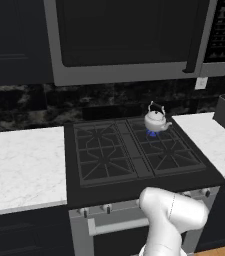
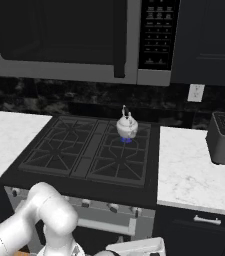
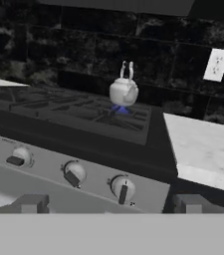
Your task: Turn off the rear right burner of the stove.
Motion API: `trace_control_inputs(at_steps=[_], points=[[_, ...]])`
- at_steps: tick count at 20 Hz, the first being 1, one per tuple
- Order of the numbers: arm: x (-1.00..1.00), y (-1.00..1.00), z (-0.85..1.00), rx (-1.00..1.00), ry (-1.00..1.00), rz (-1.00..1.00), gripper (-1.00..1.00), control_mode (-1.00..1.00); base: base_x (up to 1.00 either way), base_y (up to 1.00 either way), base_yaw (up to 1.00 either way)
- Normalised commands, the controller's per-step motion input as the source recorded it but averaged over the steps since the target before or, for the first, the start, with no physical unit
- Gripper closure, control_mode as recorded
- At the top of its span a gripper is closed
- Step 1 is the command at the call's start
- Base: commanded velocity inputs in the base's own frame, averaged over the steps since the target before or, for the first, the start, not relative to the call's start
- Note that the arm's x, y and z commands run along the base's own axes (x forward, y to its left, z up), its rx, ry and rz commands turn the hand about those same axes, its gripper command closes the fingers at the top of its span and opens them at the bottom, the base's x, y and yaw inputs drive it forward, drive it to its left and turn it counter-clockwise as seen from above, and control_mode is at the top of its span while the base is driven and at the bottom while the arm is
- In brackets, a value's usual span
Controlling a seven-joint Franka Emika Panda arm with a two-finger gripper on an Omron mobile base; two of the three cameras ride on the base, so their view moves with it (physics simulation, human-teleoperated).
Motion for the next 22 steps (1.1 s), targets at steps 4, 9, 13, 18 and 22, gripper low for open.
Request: trace_control_inputs(at_steps=[4, 9, 13, 18, 22], points=[[0.18, 0.19, -0.23, -0.14, -0.19, 0.0, -1.0, -1.0, 0.0, 0.0, 0.0], [0.17, 0.46, -0.21, -0.26, -0.28, 0.0, -1.0, -1.0, 0.0, 0.0, 0.0], [0.22, 0.39, -0.24, -0.2, -0.26, 0.0, -1.0, -1.0, 0.0, 0.0, 0.0], [0.22, 0.38, -0.11, -0.15, -0.27, 0.08, -1.0, -1.0, 0.0, 0.0, 0.0], [0.19, 0.28, -0.06, -0.17, -0.32, 0.09, -1.0, -1.0, 0.0, 0.0, 0.0]])
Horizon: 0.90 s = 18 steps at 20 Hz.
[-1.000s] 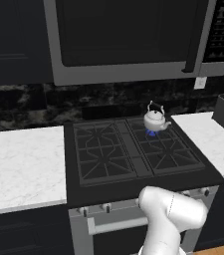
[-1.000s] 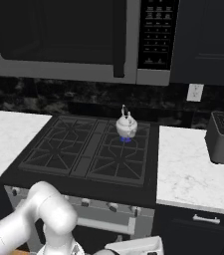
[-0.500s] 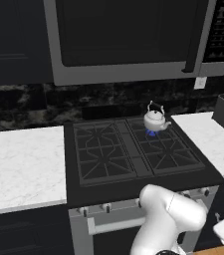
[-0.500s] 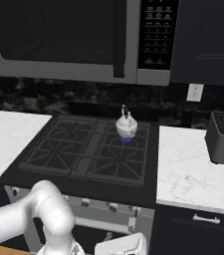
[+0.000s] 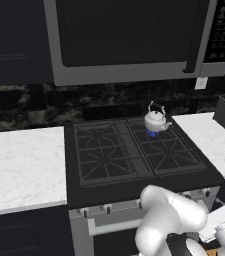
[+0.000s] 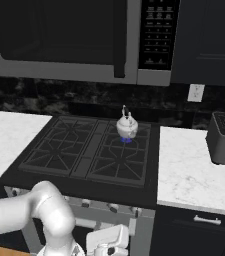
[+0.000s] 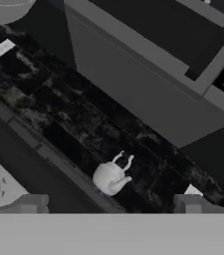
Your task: Turn off the rear right burner of the stove.
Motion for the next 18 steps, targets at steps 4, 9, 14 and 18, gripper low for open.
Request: trace_control_inputs(at_steps=[4, 9, 14, 18], points=[[0.22, 0.06, -0.17, -0.16, -0.24, 0.01, -1.0, -1.0, 0.0, 0.0, 0.0], [0.3, 0.0, -0.21, -0.06, -0.06, 0.0, -1.0, -1.0, 0.0, 0.0, 0.0], [0.29, -0.02, -0.25, -0.09, 0.0, 0.01, -1.0, -1.0, 0.0, 0.0, 0.0], [0.24, -0.12, -0.25, -0.1, 0.0, 0.04, -1.0, -1.0, 0.0, 0.0, 0.0]])
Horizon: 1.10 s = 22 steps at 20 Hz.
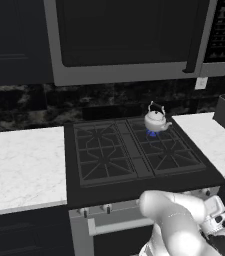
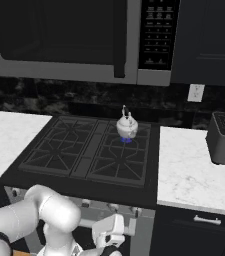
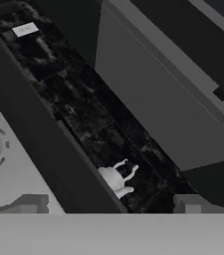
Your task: Turn off the rear right burner of the stove.
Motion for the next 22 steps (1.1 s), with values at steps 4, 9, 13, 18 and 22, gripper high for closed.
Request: trace_control_inputs(at_steps=[4, 9, 13, 18, 22], points=[[0.13, -0.31, -0.32, -0.09, 0.0, 0.07, -1.0, -1.0, 0.0, 0.0, 0.0], [0.18, -0.14, -0.33, -0.06, 0.0, 0.01, -1.0, -1.0, 0.0, 0.0, 0.0], [0.15, 0.02, -0.23, -0.06, 0.0, -0.01, -1.0, -1.0, 0.0, 0.0, 0.0], [0.26, 0.02, -0.22, -0.09, -0.01, -0.04, -1.0, -1.0, 0.0, 0.0, 0.0], [0.4, 0.07, -0.16, -0.11, -0.03, -0.06, -1.0, -1.0, 0.0, 0.0, 0.0]])
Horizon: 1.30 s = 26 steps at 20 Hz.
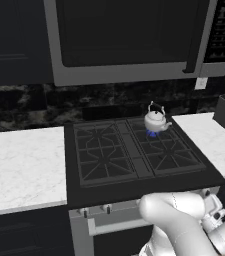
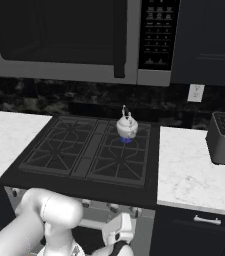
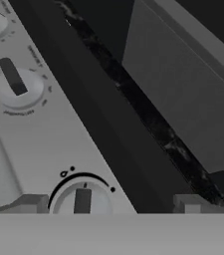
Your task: Turn off the rear right burner of the stove.
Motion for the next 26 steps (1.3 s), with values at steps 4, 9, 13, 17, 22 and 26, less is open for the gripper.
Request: trace_control_inputs(at_steps=[4, 9, 13, 17, 22, 26], points=[[0.33, 0.08, -0.16, -0.11, 0.0, -0.06, -1.0, -1.0, 0.0, 0.0, 0.0], [0.41, 0.12, -0.3, -0.14, 0.0, -0.05, -1.0, -1.0, 0.0, 0.0, 0.0], [0.35, 0.0, -0.26, -0.02, 0.0, -0.02, -1.0, -1.0, 0.0, 0.0, 0.0], [0.25, 0.0, -0.43, -0.01, 0.03, 0.0, -1.0, -1.0, 0.0, 0.0, 0.0], [-0.03, 0.0, -0.14, 0.03, -0.01, 0.0, -1.0, -1.0, 0.0, 0.0, 0.0], [-0.12, 0.0, 0.0, 0.0, 0.0, 0.01, -1.0, -1.0, 0.0, 0.0, 0.0]])
